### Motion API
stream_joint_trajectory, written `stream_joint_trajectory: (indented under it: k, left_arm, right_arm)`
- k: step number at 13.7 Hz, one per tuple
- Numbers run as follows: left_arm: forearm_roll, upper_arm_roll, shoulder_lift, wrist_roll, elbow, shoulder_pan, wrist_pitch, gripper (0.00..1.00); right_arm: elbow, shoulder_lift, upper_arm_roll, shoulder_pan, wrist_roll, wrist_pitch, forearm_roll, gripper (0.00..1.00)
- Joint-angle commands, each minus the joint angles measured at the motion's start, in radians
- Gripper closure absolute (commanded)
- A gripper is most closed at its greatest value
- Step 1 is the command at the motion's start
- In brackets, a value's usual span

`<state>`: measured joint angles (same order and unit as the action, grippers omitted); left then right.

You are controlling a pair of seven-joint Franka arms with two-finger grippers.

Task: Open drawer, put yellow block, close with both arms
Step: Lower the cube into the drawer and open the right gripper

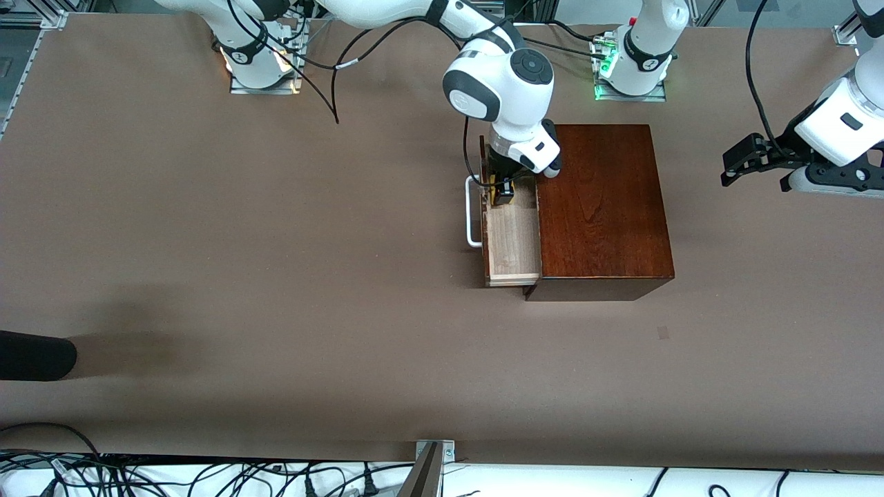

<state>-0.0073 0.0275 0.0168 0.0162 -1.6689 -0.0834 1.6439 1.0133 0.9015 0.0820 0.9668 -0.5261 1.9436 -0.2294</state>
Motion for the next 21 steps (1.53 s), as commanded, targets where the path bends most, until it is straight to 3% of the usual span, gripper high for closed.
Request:
stream_joint_trajectory:
  k: [1, 2, 3, 7, 10, 13, 18, 21]
  left_arm:
    - [-0.014, 0.002, 0.008, 0.005, 0.009, -0.001, -0.016, 0.0]
    - [-0.014, 0.0, 0.008, 0.005, 0.009, -0.001, -0.019, 0.0]
    - [-0.014, 0.0, 0.008, 0.005, 0.011, -0.002, -0.025, 0.0]
    - [-0.014, 0.0, 0.008, 0.005, 0.011, -0.004, -0.026, 0.0]
    - [-0.014, 0.0, 0.008, 0.005, 0.011, -0.004, -0.026, 0.0]
    - [-0.014, 0.0, 0.008, 0.005, 0.011, -0.006, -0.026, 0.0]
    - [-0.014, 0.0, 0.008, 0.005, 0.012, -0.006, -0.026, 0.0]
    - [-0.013, 0.0, 0.008, 0.005, 0.012, -0.006, -0.027, 0.0]
  right_arm:
    - [-0.025, 0.025, -0.004, -0.017, -0.029, -0.009, -0.015, 1.0]
    - [-0.025, 0.025, -0.004, -0.019, -0.029, -0.014, -0.013, 0.89]
    - [-0.025, 0.023, -0.004, -0.02, -0.029, -0.02, -0.008, 0.01]
    - [-0.03, 0.007, 0.002, -0.019, -0.015, -0.021, -0.002, 0.0]
    - [-0.033, -0.065, -0.002, -0.045, -0.012, -0.021, 0.083, 0.0]
    - [-0.033, -0.159, -0.01, -0.065, -0.011, -0.047, 0.1, 0.0]
    - [-0.028, -0.292, -0.007, -0.253, -0.015, -0.092, 0.145, 0.0]
    - [-0.025, -0.354, -0.016, -0.361, -0.014, -0.147, 0.232, 0.0]
